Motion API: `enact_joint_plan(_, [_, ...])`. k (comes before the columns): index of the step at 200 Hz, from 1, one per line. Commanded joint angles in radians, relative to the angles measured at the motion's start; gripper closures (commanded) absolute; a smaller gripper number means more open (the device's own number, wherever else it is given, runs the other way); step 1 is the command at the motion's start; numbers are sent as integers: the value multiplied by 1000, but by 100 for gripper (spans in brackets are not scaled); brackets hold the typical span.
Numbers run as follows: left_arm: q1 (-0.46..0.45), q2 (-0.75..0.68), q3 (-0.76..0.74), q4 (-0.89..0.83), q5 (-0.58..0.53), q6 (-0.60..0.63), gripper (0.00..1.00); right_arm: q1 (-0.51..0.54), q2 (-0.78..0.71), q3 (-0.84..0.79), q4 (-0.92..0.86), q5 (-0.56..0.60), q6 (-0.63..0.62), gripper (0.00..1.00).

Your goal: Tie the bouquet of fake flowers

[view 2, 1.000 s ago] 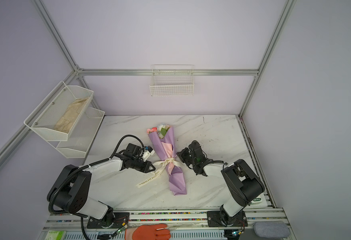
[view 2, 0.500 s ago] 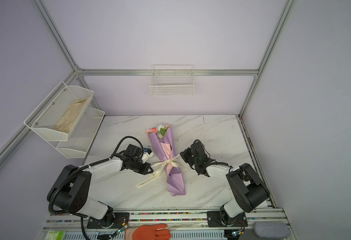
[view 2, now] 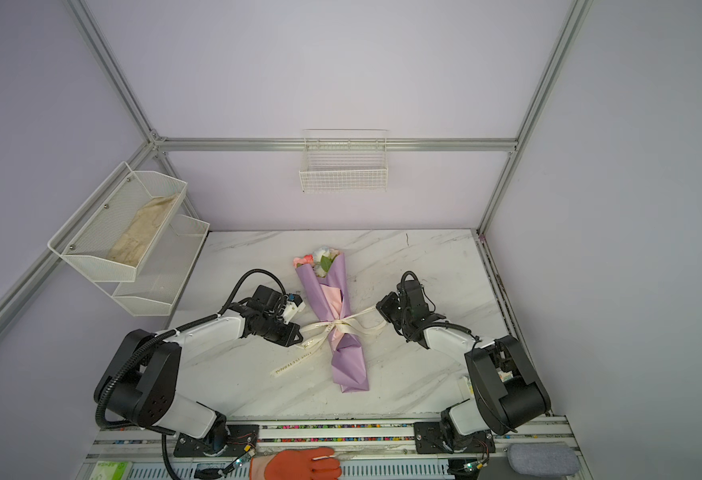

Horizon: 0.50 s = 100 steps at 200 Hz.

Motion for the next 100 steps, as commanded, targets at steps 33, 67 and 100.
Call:
enact_joint_plan(33, [14, -12, 124, -134, -243, 75, 100, -101, -39, 33, -127, 24, -130, 100])
enact_joint_plan(67, [14, 4, 133, -152, -273, 100, 100, -108, -32, 32, -153, 60, -153, 100])
enact_joint_plan(100, [12, 34, 144, -176, -296, 99, 100, -108, -10, 33, -172, 109, -186, 100])
